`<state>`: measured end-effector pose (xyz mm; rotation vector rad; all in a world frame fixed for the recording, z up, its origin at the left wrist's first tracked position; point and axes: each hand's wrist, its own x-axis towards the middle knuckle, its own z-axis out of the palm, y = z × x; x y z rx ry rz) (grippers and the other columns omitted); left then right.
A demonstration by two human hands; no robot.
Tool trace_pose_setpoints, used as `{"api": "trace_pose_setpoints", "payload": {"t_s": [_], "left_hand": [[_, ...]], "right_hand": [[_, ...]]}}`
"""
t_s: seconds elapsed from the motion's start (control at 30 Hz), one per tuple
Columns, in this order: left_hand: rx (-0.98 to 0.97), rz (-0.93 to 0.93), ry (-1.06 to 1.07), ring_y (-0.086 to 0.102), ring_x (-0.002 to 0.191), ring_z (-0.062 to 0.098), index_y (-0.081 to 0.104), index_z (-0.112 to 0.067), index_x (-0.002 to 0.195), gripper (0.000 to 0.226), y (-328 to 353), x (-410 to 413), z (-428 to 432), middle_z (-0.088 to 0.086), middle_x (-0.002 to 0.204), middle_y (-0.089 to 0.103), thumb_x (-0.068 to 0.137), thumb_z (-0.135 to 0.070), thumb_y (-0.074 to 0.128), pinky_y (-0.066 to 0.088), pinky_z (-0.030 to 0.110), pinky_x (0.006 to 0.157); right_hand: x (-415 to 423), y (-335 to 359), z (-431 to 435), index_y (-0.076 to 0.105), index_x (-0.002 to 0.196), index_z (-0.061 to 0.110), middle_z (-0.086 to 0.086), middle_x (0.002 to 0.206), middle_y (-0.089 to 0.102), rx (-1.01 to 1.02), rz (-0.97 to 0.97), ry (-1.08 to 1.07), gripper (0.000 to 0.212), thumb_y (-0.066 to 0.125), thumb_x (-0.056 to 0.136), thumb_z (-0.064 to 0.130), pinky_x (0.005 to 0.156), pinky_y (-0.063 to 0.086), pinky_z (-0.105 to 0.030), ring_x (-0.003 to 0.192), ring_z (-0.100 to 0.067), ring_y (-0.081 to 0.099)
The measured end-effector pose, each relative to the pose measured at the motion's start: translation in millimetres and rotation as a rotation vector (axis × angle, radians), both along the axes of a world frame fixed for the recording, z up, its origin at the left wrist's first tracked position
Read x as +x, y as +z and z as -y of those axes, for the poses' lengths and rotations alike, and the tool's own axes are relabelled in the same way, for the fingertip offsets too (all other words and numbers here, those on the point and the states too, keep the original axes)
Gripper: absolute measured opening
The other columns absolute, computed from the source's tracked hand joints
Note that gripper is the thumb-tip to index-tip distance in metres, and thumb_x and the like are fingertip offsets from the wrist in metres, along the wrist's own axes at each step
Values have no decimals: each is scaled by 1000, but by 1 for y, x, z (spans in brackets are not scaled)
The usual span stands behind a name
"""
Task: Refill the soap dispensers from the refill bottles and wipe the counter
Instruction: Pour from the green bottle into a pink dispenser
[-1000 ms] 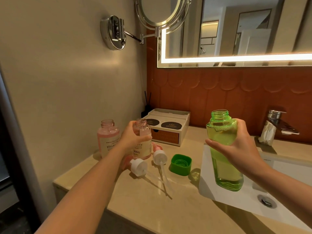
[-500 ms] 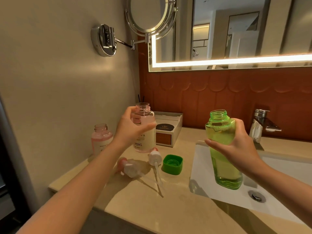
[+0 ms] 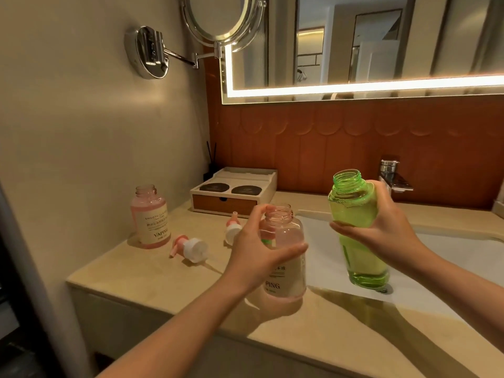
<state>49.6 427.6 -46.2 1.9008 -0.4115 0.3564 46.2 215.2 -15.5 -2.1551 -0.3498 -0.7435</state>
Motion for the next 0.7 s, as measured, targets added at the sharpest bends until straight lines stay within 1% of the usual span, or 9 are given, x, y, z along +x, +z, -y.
{"api": "trace_pose_setpoints", "payload": {"t_s": [0.1,0.2,0.23,0.3,0.33,0.37,0.47,0.6,0.7], "left_hand": [[-3,22,-3,53,102,2,46,-35,120,72,-11,-6,14,-22,109,55,58,-45,82,48,30,90],[-16,32,9,54,103,1,48,-35,115,67,-21,-6,22,-19,110,57,58,-45,82,50,29,86],[-28,48,22,51,105,-5,48,-34,114,67,-24,-7,26,-22,109,53,58,-44,83,48,24,86],[-25,110,79,36,105,-25,48,-29,117,68,-28,-11,33,-26,110,43,60,-39,83,38,4,82],[-13,140,104,32,104,-27,47,-28,118,70,-29,-12,36,-21,113,42,60,-38,83,34,-2,78],[-8,157,115,35,105,-21,46,-28,119,72,-31,-12,39,-16,117,43,59,-38,83,33,-4,76],[-11,150,131,43,109,-1,43,-31,119,73,-34,-11,45,-12,123,43,58,-44,82,34,-4,73],[-41,124,129,44,105,1,42,-34,115,70,-30,-12,52,-13,120,44,58,-61,72,33,5,72],[-72,74,29,51,105,5,40,-39,117,61,-30,-9,55,-12,117,51,65,-68,51,44,21,75]], "right_hand": [[-7,-6,5,38,119,21,6,106,58,-4,2,10,81,76,53,48,76,43,-26,95,-12,55],[-14,-7,6,38,117,22,11,103,57,-21,4,37,80,75,53,50,72,44,-18,94,-2,55],[-16,-7,6,38,118,23,14,103,56,-25,5,46,80,75,52,51,72,43,-16,95,0,55],[-19,-9,7,38,117,23,17,102,56,-26,7,52,80,74,52,52,72,43,-14,95,3,54],[-20,-9,8,39,117,23,18,102,56,-23,8,55,80,74,52,52,72,43,-14,95,4,54],[-21,-10,8,39,116,24,19,102,56,-20,7,56,79,74,52,52,72,43,-14,95,4,54],[-21,-10,11,38,114,25,18,101,57,-28,6,46,78,74,51,55,72,43,-15,94,4,55],[-18,-10,17,36,117,26,9,104,58,-49,0,18,81,73,51,55,73,44,-22,93,-9,56],[-15,-10,24,36,120,25,6,107,59,-77,-1,-14,84,71,51,58,80,48,-34,97,-15,56]]}}
